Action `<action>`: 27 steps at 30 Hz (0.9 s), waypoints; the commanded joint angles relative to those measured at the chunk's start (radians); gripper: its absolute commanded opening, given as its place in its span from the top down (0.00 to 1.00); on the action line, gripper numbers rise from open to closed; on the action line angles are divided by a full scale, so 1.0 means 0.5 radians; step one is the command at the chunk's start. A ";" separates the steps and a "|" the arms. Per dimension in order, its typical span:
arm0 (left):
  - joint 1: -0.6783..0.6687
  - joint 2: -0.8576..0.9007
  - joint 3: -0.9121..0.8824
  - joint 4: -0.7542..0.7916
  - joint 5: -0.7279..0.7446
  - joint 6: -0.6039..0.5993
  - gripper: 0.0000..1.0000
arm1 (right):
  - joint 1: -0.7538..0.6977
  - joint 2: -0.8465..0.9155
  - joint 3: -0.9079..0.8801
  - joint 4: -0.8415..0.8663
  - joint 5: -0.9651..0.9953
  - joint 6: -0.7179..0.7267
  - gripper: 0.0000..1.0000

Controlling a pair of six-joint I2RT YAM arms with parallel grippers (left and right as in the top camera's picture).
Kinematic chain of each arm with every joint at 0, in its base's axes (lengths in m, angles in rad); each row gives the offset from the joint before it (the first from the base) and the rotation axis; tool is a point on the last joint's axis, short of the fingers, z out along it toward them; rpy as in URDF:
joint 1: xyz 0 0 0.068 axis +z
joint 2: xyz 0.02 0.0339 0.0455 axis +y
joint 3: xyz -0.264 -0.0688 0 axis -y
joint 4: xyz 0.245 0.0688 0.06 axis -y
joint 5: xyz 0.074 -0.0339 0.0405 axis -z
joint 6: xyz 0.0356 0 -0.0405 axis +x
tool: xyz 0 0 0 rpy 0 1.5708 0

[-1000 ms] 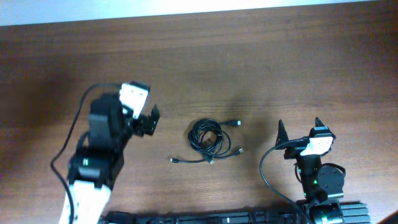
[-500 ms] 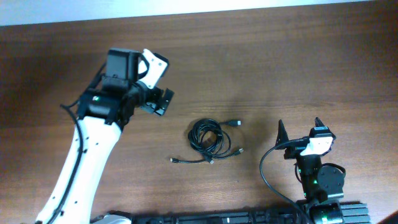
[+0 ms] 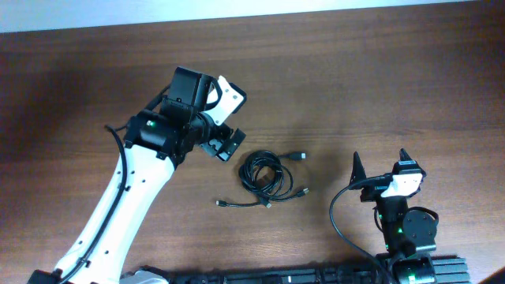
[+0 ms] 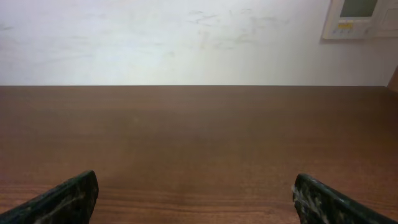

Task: Untangle cables
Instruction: 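Move the left gripper over the black cable coil and lower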

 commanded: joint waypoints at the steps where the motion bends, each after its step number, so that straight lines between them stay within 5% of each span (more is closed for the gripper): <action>1: -0.008 0.011 0.050 -0.053 0.224 0.023 0.01 | 0.006 -0.015 -0.009 -0.017 0.004 -0.013 0.01; 13: -0.022 0.318 0.050 -0.333 0.225 -0.030 0.01 | 0.006 -0.015 -0.009 -0.017 0.004 -0.014 0.01; 27: -0.322 0.767 0.050 -0.268 -0.031 -0.095 0.01 | 0.006 -0.015 -0.009 -0.017 0.004 -0.014 0.01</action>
